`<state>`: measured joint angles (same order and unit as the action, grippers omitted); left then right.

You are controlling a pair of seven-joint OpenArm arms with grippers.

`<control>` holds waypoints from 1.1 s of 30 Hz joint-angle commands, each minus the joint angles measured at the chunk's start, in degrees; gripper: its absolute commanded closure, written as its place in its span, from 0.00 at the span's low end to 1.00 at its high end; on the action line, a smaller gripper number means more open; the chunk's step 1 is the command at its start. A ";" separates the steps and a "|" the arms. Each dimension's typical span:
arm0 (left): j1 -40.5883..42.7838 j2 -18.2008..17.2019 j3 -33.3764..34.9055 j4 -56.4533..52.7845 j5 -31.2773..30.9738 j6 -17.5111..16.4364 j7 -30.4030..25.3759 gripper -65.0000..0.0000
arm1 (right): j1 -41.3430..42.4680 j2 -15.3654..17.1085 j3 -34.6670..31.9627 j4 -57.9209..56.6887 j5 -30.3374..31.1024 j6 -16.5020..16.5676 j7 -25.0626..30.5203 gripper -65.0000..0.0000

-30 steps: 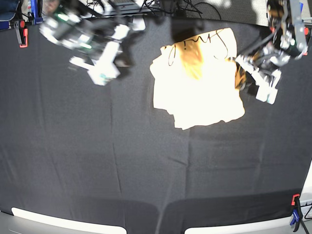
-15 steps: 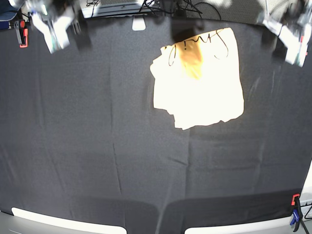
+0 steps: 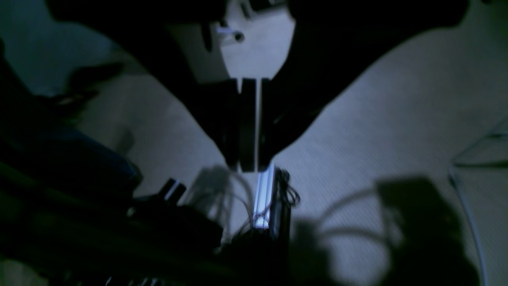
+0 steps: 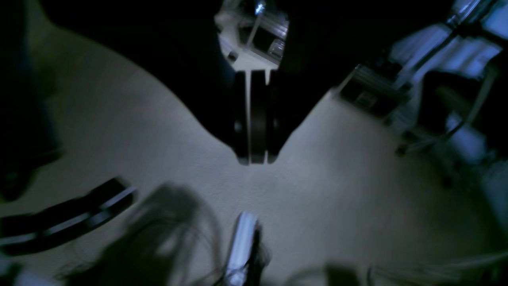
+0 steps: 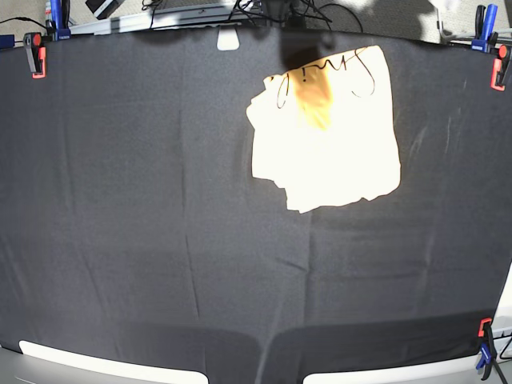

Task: Layout the t-shirt on the table in an organized manner, then fold the t-shirt properly

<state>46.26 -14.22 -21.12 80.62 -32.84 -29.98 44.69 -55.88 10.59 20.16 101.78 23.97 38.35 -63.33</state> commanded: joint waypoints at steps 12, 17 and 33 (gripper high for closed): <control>-14.34 -0.44 1.46 -40.39 13.99 -0.22 -33.68 1.00 | 25.00 8.76 -19.50 -49.37 -16.70 -7.72 25.11 1.00; -21.22 1.29 1.46 -50.14 21.77 0.00 -42.03 1.00 | 36.83 8.55 -25.18 -68.91 -23.63 -7.91 40.92 1.00; -32.02 10.34 1.46 -59.28 25.94 13.18 -47.82 1.00 | 50.77 6.38 -26.56 -82.14 -19.23 -11.54 49.86 1.00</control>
